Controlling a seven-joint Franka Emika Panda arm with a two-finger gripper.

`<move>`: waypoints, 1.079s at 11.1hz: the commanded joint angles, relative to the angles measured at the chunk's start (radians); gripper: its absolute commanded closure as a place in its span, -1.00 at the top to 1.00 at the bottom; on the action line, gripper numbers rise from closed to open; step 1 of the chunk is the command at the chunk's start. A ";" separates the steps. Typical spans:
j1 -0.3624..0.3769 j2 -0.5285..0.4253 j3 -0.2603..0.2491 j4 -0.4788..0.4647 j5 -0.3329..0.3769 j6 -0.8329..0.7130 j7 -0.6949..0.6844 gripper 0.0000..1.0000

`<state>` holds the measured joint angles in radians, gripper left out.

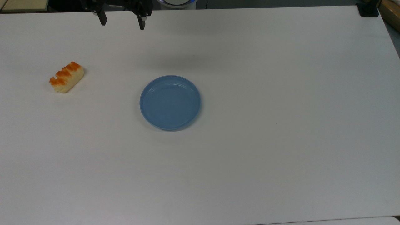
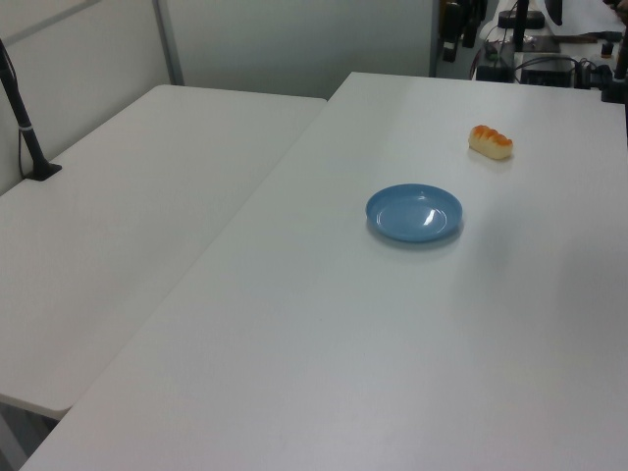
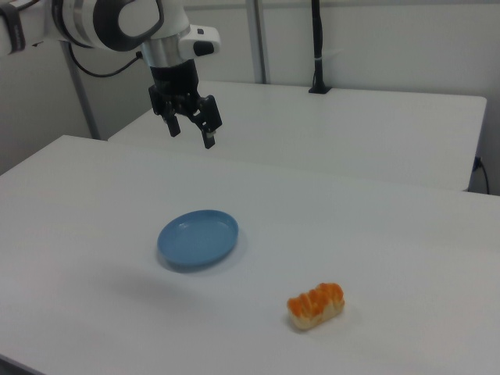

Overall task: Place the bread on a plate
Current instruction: 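Move the open gripper over the orange-topped bread roll and lower it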

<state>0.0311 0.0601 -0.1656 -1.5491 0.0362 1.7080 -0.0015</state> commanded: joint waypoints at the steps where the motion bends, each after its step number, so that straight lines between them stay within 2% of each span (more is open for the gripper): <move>1: 0.003 0.007 -0.003 0.012 0.021 0.002 -0.025 1.00; 7: -0.006 0.009 -0.006 0.003 0.011 -0.033 -0.028 1.00; 9: -0.055 0.009 -0.011 -0.018 0.011 -0.037 -0.016 1.00; 10: -0.078 0.014 -0.043 -0.023 0.011 -0.036 -0.011 1.00; 11: -0.080 0.045 -0.105 -0.023 0.013 -0.024 0.020 1.00; 12: -0.080 0.076 -0.142 -0.022 0.016 -0.005 0.037 1.00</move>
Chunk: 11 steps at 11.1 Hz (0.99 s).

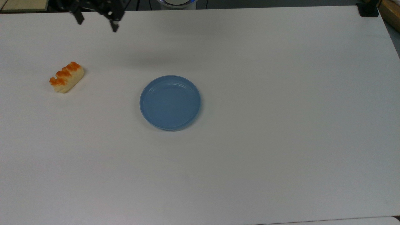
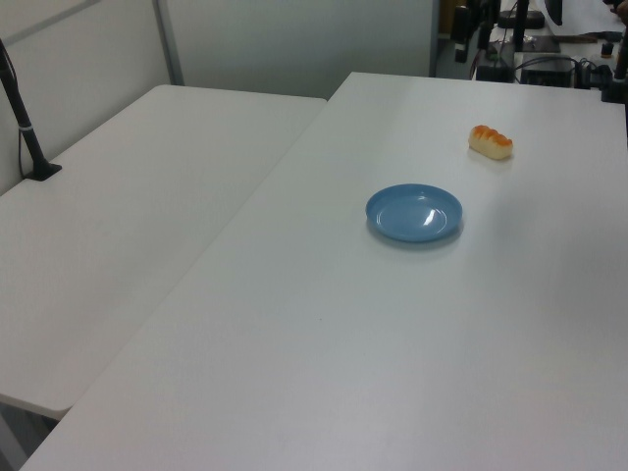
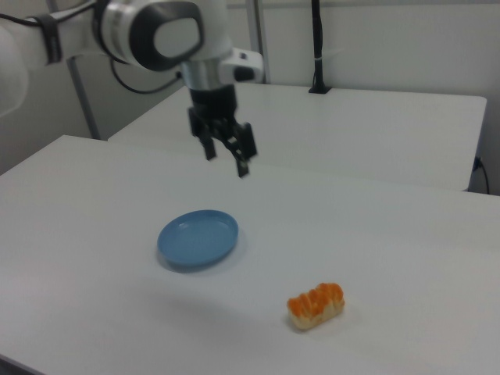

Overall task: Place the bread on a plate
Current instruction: 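Move the open gripper over the orange-topped bread roll and lower it, then close the gripper on the bread roll and lift it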

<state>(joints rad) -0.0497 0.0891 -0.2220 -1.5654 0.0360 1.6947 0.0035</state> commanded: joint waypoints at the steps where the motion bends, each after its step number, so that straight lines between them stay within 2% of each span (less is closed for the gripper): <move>1: -0.005 0.072 -0.117 -0.019 0.019 0.040 0.032 1.00; 4: -0.030 0.095 -0.180 -0.152 0.028 0.228 0.035 1.00; 6: -0.033 0.162 -0.218 -0.185 0.099 0.339 0.035 1.00; 8: -0.051 0.205 -0.226 -0.215 0.137 0.443 0.033 1.00; 11: -0.062 0.251 -0.226 -0.274 0.137 0.565 0.027 1.00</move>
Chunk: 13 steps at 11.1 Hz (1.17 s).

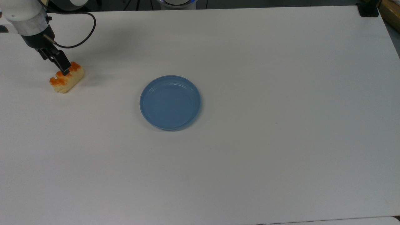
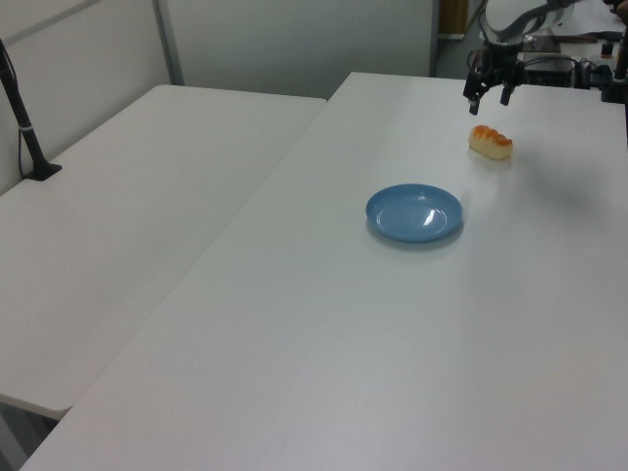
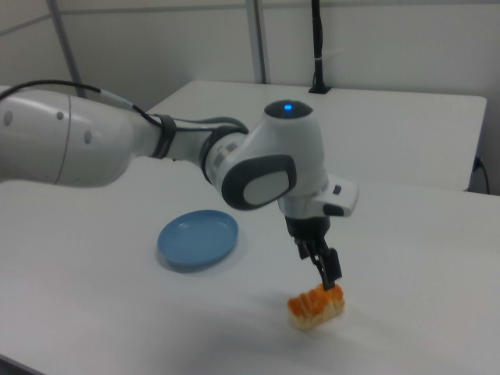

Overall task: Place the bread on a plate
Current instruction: 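Close the gripper on the bread roll and lift it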

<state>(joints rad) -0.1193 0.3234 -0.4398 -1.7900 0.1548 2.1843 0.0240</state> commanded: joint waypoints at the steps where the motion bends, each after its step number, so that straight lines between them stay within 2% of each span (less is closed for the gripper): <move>1: 0.007 0.046 -0.008 -0.049 0.019 0.100 0.004 1.00; 5: 0.010 0.121 -0.008 -0.054 0.020 0.181 -0.001 1.00; 9: 0.012 0.123 -0.007 -0.071 0.020 0.207 -0.024 1.00; 11: 0.013 0.121 -0.007 -0.071 0.020 0.207 -0.081 0.46; 12: 0.013 0.121 -0.005 -0.071 0.020 0.207 -0.091 0.06; 13: 0.015 0.121 -0.004 -0.071 0.020 0.206 -0.093 -0.14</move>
<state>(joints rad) -0.1169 0.4627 -0.4399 -1.8328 0.1549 2.3628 -0.0247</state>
